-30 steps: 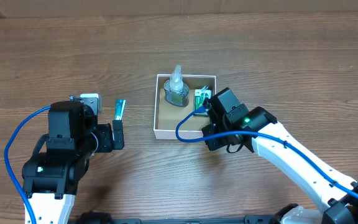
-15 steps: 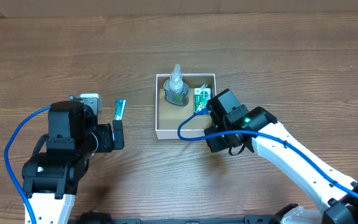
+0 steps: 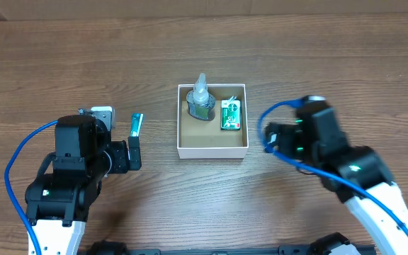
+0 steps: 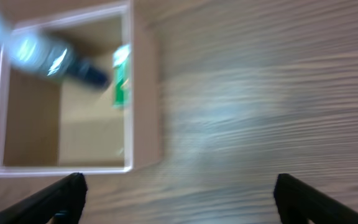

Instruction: Pack container

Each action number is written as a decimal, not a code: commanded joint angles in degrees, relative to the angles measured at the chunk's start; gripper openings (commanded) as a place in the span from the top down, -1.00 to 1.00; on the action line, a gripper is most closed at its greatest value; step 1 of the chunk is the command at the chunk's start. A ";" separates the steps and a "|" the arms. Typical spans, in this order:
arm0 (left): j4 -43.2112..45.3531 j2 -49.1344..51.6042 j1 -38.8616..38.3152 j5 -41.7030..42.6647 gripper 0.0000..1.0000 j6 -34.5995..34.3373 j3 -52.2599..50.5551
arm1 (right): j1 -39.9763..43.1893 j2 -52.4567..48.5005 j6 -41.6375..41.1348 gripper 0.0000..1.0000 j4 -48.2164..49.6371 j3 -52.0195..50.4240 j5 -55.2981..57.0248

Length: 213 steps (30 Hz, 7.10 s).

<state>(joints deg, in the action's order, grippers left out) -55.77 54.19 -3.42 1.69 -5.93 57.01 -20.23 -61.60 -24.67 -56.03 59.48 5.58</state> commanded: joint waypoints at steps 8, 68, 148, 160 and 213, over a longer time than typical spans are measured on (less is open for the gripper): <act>-1.29 2.58 -0.37 -1.20 -1.00 -10.88 2.23 | 17.90 -5.51 4.98 -1.00 -6.49 0.94 -6.54; 2.05 60.54 -0.35 -3.17 -0.08 -4.35 16.74 | 19.28 -11.08 5.22 -1.00 -7.52 0.94 -7.19; -18.08 34.95 -17.90 -21.27 -0.51 -9.51 43.91 | 19.30 -11.08 5.22 -1.00 -7.13 0.94 -7.19; -11.28 43.19 8.02 -9.09 -0.55 -8.22 30.25 | 19.28 -11.08 5.20 -1.00 -7.15 0.94 -7.21; -0.33 64.32 8.37 -3.63 0.81 -0.31 19.21 | 19.28 -11.08 5.22 -1.00 -7.39 0.92 -7.19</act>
<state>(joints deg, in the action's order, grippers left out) -56.01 117.21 4.91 -1.26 -6.87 78.46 -1.17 -72.93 -19.46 -63.68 59.64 -1.50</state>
